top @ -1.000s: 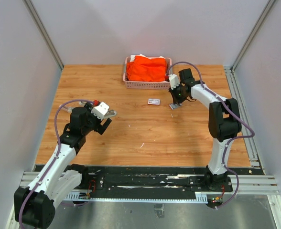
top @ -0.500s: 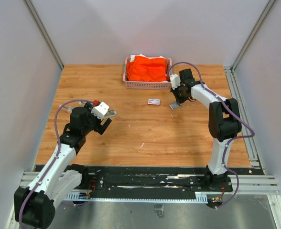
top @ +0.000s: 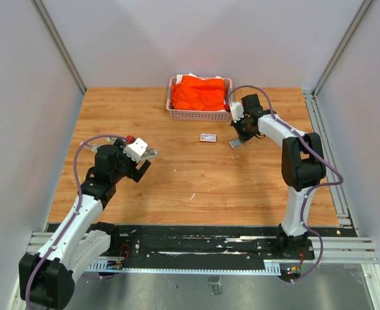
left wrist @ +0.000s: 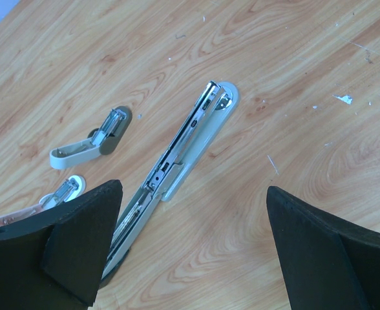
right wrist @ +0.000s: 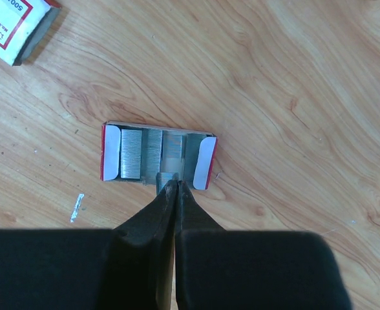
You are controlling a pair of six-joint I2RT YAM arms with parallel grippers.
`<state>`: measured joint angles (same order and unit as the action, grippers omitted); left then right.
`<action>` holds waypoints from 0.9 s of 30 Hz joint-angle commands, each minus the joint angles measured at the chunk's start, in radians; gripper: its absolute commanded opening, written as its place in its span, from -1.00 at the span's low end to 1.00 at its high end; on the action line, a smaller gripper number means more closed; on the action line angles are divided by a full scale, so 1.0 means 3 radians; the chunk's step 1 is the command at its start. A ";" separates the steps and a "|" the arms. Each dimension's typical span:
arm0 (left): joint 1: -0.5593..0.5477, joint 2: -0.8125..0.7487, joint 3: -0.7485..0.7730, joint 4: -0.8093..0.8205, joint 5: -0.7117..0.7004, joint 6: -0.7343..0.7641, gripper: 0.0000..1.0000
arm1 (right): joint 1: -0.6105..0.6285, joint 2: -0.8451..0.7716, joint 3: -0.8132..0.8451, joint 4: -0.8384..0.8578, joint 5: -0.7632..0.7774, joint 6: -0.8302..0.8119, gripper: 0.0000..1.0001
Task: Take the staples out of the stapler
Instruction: Place the staple in the staple box.
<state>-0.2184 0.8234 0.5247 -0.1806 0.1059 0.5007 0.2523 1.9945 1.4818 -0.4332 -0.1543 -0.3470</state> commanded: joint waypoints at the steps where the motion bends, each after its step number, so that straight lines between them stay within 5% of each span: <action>1: -0.0003 -0.0029 -0.0043 0.0101 0.0000 0.0024 0.96 | -0.0045 0.0076 0.0057 -0.0098 0.0047 -0.0052 -0.99; 27: -0.0003 -0.0017 -0.0046 0.0101 -0.0005 0.0024 0.96 | -0.0009 0.0187 0.0148 -0.0029 0.0054 0.0040 -0.99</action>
<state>-0.2184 0.8234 0.5251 -0.1806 0.1059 0.5011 0.2527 2.0281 1.4967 -0.4374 -0.1455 -0.3431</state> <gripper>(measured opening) 0.982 0.009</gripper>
